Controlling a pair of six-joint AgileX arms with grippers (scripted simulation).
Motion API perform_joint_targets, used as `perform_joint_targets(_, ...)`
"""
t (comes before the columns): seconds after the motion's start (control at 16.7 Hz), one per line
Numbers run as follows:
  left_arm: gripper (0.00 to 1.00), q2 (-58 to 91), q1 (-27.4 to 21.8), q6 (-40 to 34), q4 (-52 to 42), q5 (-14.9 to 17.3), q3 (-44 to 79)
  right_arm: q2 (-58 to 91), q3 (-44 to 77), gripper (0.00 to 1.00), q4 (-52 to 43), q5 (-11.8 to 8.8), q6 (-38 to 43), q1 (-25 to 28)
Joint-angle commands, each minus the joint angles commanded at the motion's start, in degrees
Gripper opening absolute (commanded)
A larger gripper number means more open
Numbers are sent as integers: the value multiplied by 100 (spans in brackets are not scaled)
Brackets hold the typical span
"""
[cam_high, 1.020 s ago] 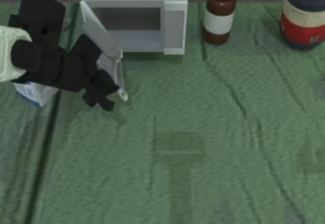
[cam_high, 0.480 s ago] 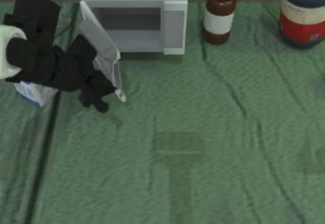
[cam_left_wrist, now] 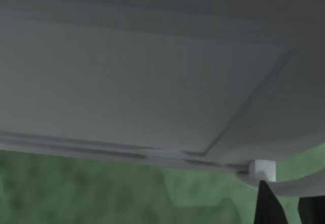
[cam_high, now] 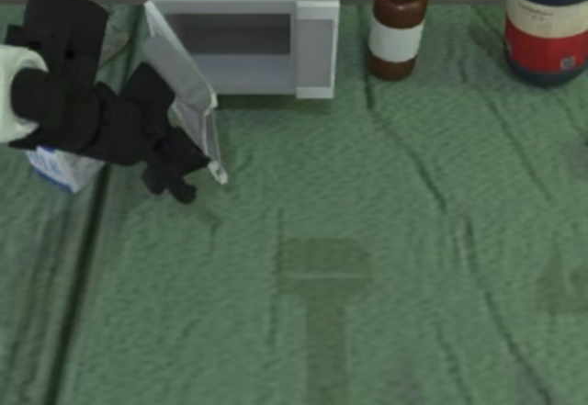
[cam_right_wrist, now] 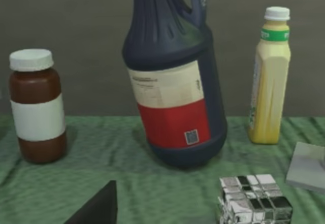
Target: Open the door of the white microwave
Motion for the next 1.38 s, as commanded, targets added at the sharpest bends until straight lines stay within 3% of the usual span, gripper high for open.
perform_joint_targets(0.78, 0, -4, -23, -5, -18, 34, -25, 0, 0, 100, 0, 0, 0, 0)
perform_joint_targets(1.38, 0, 43, 210, 542, -308, 283, 91, 0, 0, 100, 0, 0, 0, 0)
